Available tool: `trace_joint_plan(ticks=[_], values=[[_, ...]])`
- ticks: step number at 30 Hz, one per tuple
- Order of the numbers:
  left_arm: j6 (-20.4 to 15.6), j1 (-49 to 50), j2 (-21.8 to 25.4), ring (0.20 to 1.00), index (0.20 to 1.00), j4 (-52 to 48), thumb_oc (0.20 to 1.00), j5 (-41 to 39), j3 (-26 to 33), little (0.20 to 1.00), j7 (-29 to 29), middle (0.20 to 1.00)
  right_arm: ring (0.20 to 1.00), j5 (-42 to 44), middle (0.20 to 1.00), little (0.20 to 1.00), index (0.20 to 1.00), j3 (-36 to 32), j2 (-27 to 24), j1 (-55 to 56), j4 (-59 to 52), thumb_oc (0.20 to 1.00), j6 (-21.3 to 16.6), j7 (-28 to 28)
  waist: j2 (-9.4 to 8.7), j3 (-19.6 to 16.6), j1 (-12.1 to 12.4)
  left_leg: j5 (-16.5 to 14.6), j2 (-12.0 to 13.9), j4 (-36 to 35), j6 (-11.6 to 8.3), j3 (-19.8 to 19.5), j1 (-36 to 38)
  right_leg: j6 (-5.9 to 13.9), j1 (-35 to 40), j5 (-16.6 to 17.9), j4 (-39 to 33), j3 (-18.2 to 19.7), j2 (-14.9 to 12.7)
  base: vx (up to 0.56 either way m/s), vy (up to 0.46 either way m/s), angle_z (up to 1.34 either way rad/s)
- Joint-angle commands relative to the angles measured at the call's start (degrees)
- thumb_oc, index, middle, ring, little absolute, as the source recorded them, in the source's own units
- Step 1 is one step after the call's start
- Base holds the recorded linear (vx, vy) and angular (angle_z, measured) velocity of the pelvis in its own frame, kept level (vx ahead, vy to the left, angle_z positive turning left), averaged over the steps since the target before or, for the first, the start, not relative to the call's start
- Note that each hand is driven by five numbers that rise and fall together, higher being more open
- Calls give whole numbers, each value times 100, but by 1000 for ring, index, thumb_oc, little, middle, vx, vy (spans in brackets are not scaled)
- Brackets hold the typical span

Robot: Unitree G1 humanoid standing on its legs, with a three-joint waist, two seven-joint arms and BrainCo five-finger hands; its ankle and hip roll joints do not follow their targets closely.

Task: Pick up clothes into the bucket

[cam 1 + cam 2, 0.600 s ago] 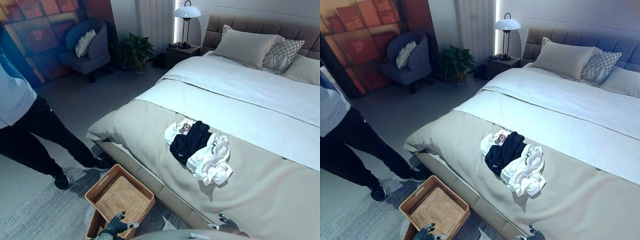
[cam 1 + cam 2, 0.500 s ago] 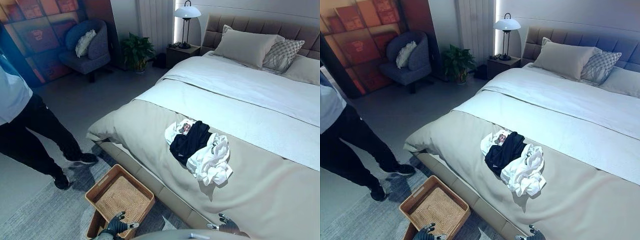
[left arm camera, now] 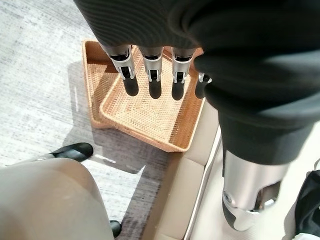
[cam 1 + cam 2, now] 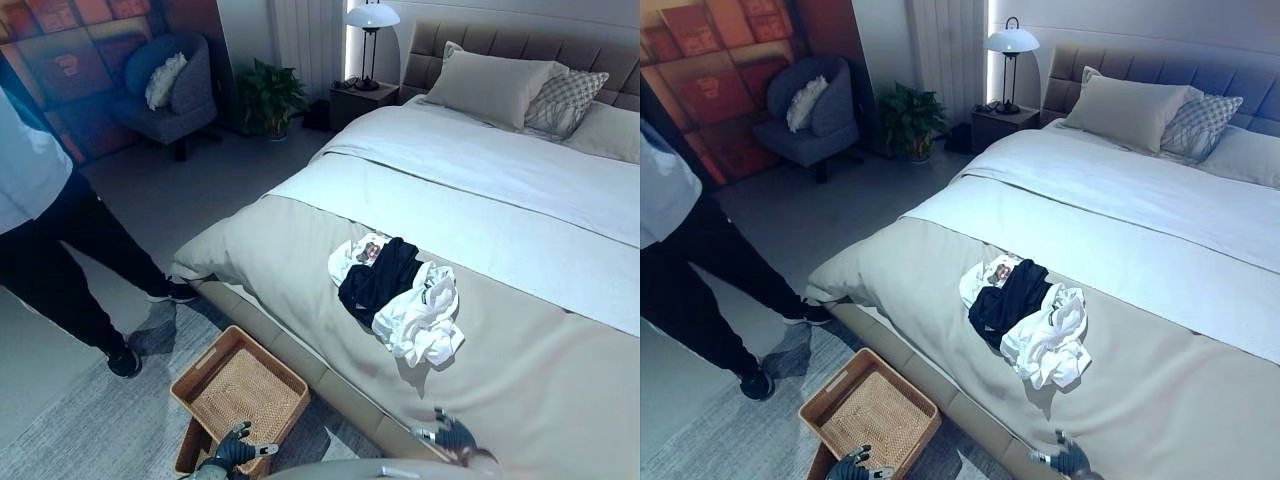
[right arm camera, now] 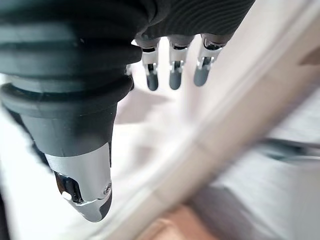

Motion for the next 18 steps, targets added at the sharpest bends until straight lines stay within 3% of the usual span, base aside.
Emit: trace_joint_plan(ticks=[1, 9, 18], values=[[-166, -478, -159, 1000, 1000, 81, 1000, 21, -260, 1000, 211, 1000, 1000, -611, 1000, 1000, 1000, -12, -345, -1006, -540, 1000, -432, -543, -310, 257, 18, -1, -324, 338, 115, -130, -482, 345, -207, -72, 359, -142, -393, -54, 6, 1], [-223, -755, -137, 1000, 1000, -253, 1000, -357, -424, 1000, 611, 1000, 1000, -1139, 1000, 1000, 1000, -436, -835, -2003, -1501, 1000, -404, -1629, -264, 804, 148, 79, -421, 667, 165, -314, -1235, 300, -956, -172, 925, -239, -477, -90, 9, 12], [-342, -1024, -123, 1000, 1000, -634, 1000, -766, -785, 1000, 953, 1000, 1000, -1380, 1000, 1000, 1000, -533, -1353, -3286, -363, 1000, -72, -2848, -33, 1463, 298, 170, -556, 979, 217, -545, -2039, 249, -1897, -309, 1634, -331, -643, -43, 19, 16]])
